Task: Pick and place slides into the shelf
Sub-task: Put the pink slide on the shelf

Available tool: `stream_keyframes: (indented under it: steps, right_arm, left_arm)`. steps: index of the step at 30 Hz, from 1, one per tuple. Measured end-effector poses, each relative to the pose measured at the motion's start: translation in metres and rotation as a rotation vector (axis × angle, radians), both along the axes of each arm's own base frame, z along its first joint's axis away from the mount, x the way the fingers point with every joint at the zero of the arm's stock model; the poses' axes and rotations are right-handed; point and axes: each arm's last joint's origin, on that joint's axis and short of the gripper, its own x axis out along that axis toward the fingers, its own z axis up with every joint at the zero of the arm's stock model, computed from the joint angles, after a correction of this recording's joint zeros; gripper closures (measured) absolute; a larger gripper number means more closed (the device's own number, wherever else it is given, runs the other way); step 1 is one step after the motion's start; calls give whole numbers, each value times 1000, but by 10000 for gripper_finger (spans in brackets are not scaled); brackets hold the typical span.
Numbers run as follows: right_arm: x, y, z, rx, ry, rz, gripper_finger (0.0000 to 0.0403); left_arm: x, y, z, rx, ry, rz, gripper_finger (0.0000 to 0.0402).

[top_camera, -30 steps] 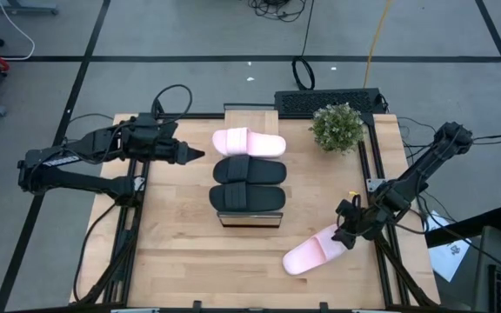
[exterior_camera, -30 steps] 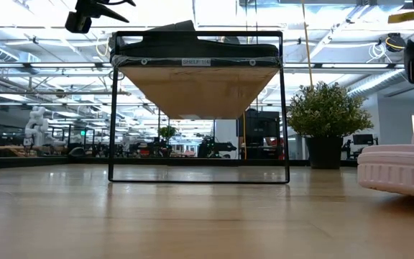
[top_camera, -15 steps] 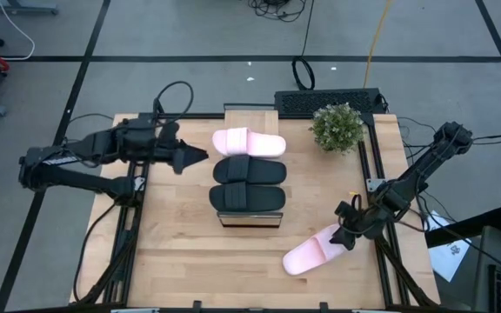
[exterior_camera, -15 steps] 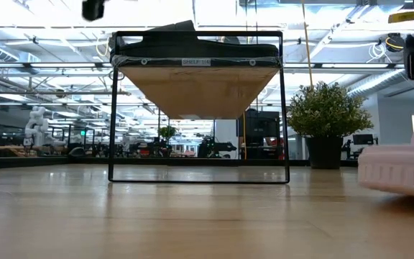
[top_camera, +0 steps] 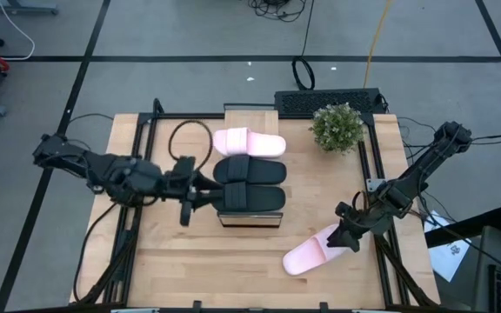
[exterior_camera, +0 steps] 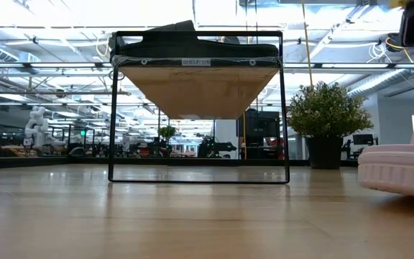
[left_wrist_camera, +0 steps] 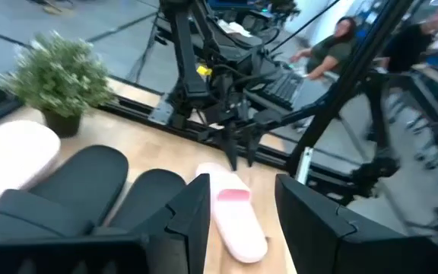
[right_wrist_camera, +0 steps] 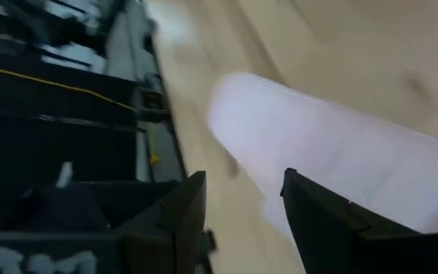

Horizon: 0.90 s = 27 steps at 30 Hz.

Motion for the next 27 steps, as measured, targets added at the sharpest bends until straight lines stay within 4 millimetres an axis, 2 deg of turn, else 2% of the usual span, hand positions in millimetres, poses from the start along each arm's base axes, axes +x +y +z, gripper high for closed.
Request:
stream_keyframes:
  steps: [6,11,21,27]
  right_arm:
    - [6,4,18,45,-198,19,239]
    - [10,5,31,12,-382,-13,239]
    - [8,0,87,-91,-1001,-119,239]
    - [4,-4,101,-193,-1179,-166,239]
  left_arm:
    - [-2,-37,23,125,23,75,259]
    - [12,-79,31,240,35,112,259]
    - [54,-165,18,303,56,104,259]
    - [74,-210,1,342,91,111,268]
